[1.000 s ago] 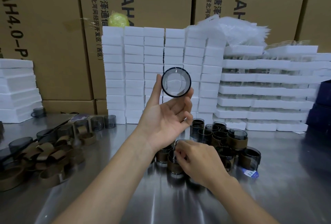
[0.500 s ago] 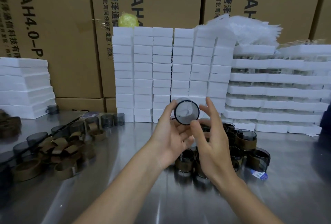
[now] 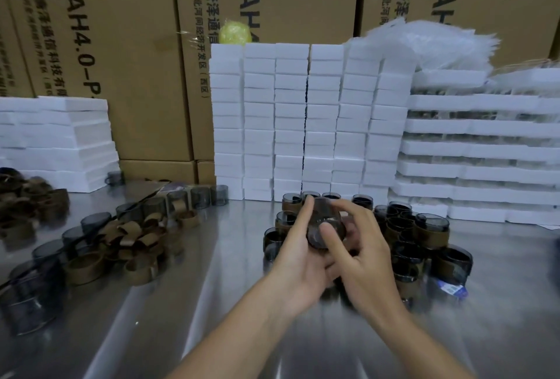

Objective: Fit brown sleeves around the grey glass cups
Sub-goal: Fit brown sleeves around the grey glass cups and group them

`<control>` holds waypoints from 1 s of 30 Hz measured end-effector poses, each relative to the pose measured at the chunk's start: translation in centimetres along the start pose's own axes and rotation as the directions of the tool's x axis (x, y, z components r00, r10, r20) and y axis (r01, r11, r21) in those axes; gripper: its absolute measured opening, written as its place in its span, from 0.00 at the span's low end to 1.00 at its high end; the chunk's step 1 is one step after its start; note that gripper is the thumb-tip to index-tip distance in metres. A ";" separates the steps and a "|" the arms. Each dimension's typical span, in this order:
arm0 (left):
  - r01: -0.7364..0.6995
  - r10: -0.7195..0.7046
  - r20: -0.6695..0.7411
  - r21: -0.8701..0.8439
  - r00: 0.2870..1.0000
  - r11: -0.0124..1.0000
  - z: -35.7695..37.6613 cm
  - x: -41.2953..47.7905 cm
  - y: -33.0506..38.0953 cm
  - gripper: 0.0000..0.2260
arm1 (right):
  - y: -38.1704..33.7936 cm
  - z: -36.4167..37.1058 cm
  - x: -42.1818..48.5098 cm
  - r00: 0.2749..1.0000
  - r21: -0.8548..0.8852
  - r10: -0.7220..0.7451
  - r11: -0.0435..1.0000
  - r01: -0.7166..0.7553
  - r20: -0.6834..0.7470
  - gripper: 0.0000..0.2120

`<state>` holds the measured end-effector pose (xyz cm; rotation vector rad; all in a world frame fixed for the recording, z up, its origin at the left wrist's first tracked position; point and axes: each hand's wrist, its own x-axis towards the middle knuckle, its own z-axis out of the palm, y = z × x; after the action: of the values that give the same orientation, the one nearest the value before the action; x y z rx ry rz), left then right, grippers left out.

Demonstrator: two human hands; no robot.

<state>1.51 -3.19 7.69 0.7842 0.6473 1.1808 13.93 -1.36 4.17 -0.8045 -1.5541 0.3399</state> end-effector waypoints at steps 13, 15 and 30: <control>-0.350 0.588 -0.042 0.768 0.808 0.536 -2.0 1.5 0.0 0.36 | -1.8 1.9 -0.4 0.923 0.428 0.301 0.821 -0.378 0.239 0.22; -0.281 0.620 -0.003 0.890 0.785 0.360 -2.9 1.8 0.7 0.38 | -1.7 1.6 -0.2 0.903 0.485 0.331 0.764 -0.427 0.273 0.22; 0.677 0.548 -0.487 0.703 0.680 -0.217 -19.4 3.4 5.6 0.28 | 1.2 -0.2 0.5 0.909 0.266 0.398 0.869 -0.417 0.125 0.27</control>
<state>-16.03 4.81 0.92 1.5652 2.7152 0.3919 14.48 -0.25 3.82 -0.8939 -1.3425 0.8929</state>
